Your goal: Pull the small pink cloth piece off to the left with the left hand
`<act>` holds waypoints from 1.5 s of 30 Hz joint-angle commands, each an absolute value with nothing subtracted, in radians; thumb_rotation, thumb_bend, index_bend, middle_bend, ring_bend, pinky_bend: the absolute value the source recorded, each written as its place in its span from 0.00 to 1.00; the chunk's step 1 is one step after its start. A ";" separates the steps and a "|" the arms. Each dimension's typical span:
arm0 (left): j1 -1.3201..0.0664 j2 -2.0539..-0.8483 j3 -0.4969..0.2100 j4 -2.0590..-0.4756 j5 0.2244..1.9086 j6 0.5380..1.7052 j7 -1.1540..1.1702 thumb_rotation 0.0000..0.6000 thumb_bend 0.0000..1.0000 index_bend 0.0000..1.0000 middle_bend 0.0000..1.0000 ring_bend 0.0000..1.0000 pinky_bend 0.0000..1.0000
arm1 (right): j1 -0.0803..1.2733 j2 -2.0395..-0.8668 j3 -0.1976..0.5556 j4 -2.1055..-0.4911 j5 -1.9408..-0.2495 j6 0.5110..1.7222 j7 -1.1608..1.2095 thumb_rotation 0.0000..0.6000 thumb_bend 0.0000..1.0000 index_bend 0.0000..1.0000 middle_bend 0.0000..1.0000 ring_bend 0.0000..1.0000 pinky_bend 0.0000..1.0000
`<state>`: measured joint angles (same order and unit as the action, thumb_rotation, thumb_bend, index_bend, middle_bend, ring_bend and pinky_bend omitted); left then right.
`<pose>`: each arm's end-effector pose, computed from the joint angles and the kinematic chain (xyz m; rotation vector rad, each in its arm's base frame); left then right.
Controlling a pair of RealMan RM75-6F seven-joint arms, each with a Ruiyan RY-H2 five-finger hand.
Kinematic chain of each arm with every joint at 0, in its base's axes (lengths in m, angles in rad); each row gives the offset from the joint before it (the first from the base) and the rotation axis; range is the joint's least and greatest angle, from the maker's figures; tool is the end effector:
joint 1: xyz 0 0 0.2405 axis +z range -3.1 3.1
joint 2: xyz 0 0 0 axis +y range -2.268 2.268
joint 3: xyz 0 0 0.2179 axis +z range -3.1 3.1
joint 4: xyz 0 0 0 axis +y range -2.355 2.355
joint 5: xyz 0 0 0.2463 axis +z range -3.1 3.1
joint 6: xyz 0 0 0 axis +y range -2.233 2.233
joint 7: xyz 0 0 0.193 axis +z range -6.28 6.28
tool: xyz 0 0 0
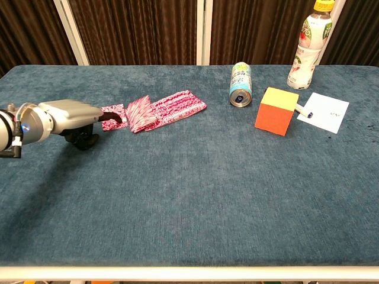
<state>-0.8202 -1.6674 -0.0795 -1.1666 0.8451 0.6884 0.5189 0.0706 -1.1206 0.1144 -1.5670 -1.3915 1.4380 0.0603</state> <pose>-0.1969 0.3838 -0.1244 -1.9846 -0.9716 -0.4344 -0.3197 -0.2412 0.1269 1.2541 -0.9563 0.8791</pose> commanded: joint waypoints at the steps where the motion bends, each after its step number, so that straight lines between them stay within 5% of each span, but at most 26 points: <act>1: -0.821 -1.667 -0.077 -1.153 0.837 0.687 0.514 1.00 0.66 0.11 0.95 0.94 0.96 | 0.072 -1.122 0.114 -1.568 -1.392 1.437 0.059 1.00 0.28 0.00 0.00 0.00 0.00; 25: -0.812 -1.631 -0.099 -1.068 0.741 0.758 0.528 1.00 0.66 0.11 0.95 0.94 0.96 | 0.080 -1.122 0.116 -1.586 -1.392 1.433 0.034 1.00 0.28 0.00 0.00 0.00 0.00; 45: -0.811 -1.633 -0.107 -1.322 0.883 0.869 0.522 1.00 0.66 0.11 0.95 0.94 0.95 | 0.087 -1.134 0.113 -1.573 -1.385 1.419 0.035 1.00 0.28 0.00 0.00 0.00 0.00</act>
<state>-0.8059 -1.6253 -0.1054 -1.3246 0.8884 0.8709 0.5159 0.0872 -1.1337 0.1127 -1.5734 -1.3853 1.4186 0.0350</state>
